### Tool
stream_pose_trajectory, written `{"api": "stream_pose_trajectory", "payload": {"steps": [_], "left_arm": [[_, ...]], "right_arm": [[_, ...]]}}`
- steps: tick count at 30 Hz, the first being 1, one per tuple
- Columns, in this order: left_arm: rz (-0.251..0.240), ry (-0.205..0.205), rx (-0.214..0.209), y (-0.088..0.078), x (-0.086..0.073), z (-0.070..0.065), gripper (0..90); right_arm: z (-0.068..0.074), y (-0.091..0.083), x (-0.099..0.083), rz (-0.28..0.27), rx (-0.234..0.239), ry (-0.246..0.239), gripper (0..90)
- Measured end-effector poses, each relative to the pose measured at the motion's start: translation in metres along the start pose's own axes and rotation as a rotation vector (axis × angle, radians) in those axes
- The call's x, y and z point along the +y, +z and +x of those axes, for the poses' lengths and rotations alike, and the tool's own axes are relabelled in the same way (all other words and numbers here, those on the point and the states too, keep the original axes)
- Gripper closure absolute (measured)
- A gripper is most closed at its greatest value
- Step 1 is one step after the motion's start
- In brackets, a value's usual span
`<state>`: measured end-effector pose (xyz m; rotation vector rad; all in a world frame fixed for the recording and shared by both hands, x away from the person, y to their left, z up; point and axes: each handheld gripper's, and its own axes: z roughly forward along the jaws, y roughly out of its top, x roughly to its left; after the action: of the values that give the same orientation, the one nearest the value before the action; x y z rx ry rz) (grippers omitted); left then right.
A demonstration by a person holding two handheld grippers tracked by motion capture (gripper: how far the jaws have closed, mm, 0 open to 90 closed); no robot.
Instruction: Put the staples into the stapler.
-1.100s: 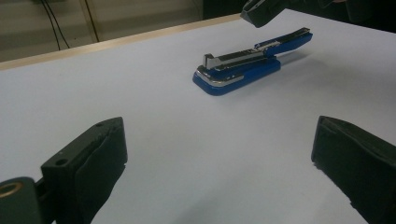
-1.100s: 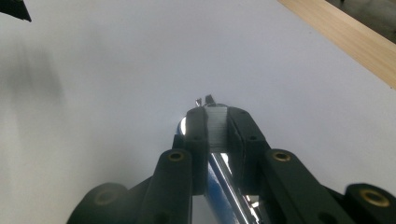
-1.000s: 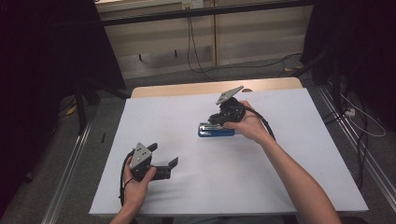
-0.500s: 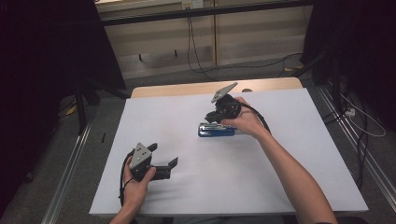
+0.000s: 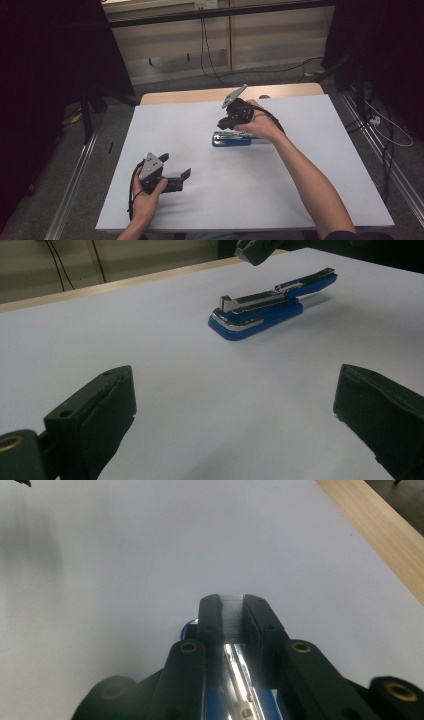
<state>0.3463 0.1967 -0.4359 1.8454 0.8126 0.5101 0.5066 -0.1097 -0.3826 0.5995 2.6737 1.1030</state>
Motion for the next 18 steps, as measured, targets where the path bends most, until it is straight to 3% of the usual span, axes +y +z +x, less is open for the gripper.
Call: {"api": "stream_pose_trajectory", "payload": {"steps": [7,18], "left_arm": [[-0.002,0.004,0.0,-0.001,0.0002,0.0001,3.6],[-0.004,0.009,0.002,-0.0012,0.0003,0.0002,3.6]], "right_arm": [[-0.0027,0.0069,-0.0011,0.023,0.004,-0.01,79.4],[-0.0087,0.0059,-0.0027,0.033,-0.01,-0.07,79.4]]}}
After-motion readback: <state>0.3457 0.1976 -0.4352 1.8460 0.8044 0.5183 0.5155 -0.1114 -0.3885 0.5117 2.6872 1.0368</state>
